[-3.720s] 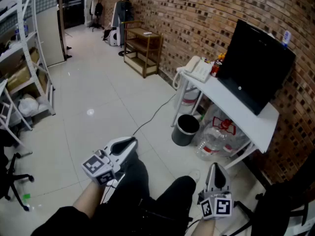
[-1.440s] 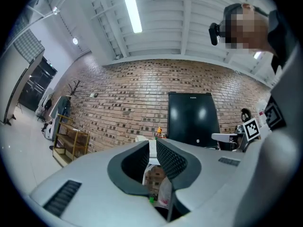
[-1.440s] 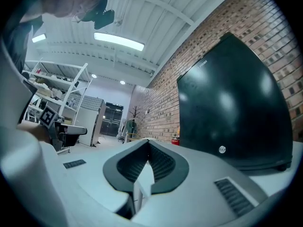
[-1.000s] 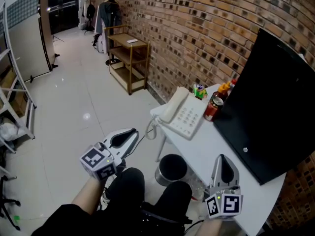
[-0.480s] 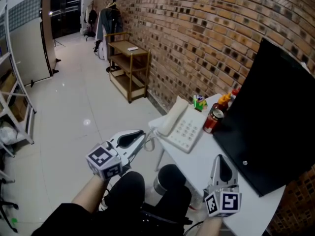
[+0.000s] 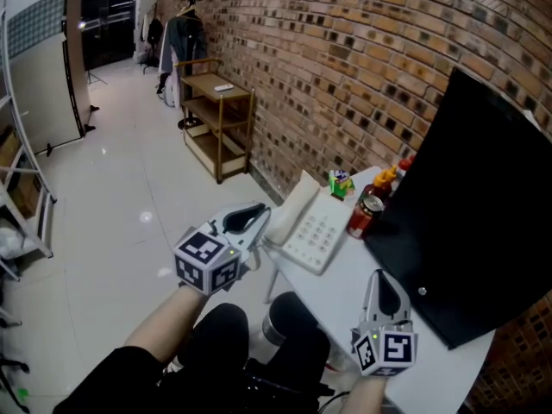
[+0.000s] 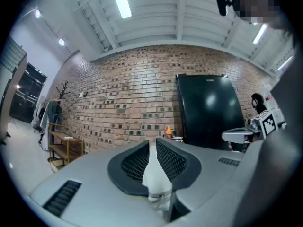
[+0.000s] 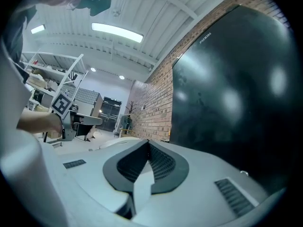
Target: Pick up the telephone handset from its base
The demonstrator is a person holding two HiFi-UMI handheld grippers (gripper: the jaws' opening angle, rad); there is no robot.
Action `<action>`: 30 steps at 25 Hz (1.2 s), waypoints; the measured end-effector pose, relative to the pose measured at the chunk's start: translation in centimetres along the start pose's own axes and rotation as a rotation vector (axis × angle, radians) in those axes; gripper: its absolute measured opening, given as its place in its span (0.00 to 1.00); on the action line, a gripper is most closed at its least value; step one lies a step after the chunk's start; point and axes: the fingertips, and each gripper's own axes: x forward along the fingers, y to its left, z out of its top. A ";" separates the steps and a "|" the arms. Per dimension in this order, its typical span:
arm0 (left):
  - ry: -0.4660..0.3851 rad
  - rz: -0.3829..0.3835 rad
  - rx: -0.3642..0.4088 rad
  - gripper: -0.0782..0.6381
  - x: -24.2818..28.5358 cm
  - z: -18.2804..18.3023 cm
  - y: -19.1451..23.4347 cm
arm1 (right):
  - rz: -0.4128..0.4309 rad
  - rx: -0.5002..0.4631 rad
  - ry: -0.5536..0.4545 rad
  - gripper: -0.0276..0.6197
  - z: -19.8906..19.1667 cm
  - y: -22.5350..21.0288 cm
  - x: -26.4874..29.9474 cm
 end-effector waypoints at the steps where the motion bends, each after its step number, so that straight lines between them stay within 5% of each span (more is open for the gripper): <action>1: 0.026 0.013 0.008 0.17 0.8 -0.1 0.3 | 0.003 0.000 0.006 0.06 -0.1 0.0 0.1; 3: 0.069 0.005 0.014 0.19 2.5 -0.3 0.4 | 0.010 -0.002 0.014 0.06 -0.4 0.0 0.3; 8: 0.192 -0.009 -0.020 0.50 7.0 -1.7 1.1 | 0.021 0.008 0.018 0.06 -0.5 0.4 0.3; 11: 0.310 -0.011 -0.033 0.58 9.3 -3.6 1.2 | 0.024 0.005 0.015 0.06 -0.4 0.4 0.2; 22: 0.493 0.004 -0.073 0.58 13.1 -7.0 1.6 | 0.033 0.040 0.006 0.06 -0.3 0.2 -0.4; 30: 0.538 -0.017 0.065 0.49 14.6 -7.2 0.5 | 0.040 0.047 0.003 0.06 -0.4 0.4 -0.5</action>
